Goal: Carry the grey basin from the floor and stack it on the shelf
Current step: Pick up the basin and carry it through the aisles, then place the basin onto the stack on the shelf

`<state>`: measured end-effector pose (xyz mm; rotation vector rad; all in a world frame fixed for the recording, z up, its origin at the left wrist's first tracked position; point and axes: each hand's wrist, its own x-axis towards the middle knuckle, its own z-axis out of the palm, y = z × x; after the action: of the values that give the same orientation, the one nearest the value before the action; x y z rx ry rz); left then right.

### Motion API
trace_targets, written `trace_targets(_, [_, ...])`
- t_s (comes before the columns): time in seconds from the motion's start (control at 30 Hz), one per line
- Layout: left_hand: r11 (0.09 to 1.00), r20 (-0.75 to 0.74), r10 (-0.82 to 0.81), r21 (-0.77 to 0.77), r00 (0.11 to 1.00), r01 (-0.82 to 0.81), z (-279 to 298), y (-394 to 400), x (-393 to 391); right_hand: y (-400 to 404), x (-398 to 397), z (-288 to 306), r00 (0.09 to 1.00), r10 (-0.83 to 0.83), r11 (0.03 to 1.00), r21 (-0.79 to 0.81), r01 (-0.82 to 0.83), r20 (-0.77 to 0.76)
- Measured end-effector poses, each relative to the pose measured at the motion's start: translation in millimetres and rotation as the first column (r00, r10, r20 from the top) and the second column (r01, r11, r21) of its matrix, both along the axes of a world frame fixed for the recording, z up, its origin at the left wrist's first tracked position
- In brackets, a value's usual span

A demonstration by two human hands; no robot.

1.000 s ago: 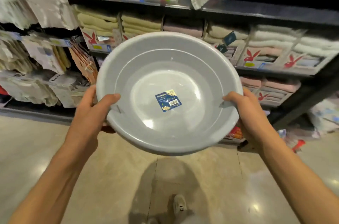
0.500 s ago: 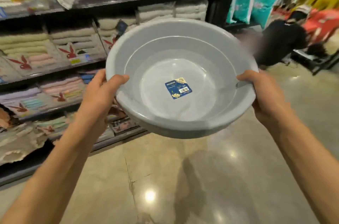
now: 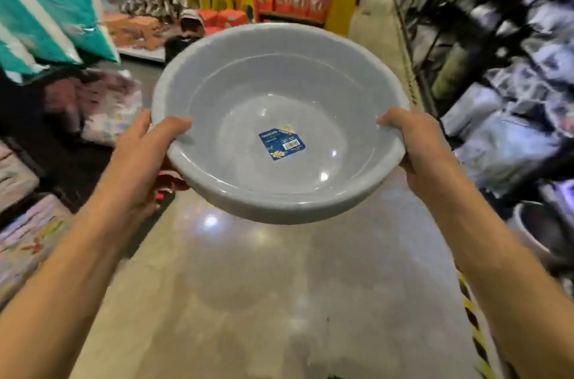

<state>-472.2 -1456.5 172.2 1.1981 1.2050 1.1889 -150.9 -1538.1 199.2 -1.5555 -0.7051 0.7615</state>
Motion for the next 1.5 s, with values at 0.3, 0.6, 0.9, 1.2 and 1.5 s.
trace_targets(0.3, [0.852, -0.001, -0.523, 0.027, 0.852, 0.523, -0.6, 71.1, 219.5, -85.2, 120.0, 9.8, 0.841, -0.541, 0.841, 0.003, 0.541, -0.004])
trace_targets(0.6, [0.481, -0.009, -0.876, 0.028, 0.481, 0.876, 8.4, 108.8, 390.1, -119.8, 150.2, 20.6, 0.469, -0.883, 0.469, -0.032, 0.883, 0.009])
trace_targets(0.9, [0.225, -0.027, -0.974, 0.017, 0.226, 0.974, 16.7, 92.5, 534.7, -154.7, 203.6, 14.1, 0.205, -0.977, 0.207, -0.03, 0.978, -0.06])
trace_targets(1.2, [0.187, -0.052, -0.981, -0.026, 0.185, 0.982, 6.1, 73.5, 664.4, -177.3, 330.3, -4.0, 0.18, -0.98, 0.185, -0.051, 0.981, -0.081])
trace_targets(1.5, [0.211, -0.083, -0.975, -0.05, 0.206, 0.976, 1.8, 88.3, 786.2, -168.9, 463.0, -17.8, 0.225, -0.968, 0.231, -0.034, 0.972, -0.114])
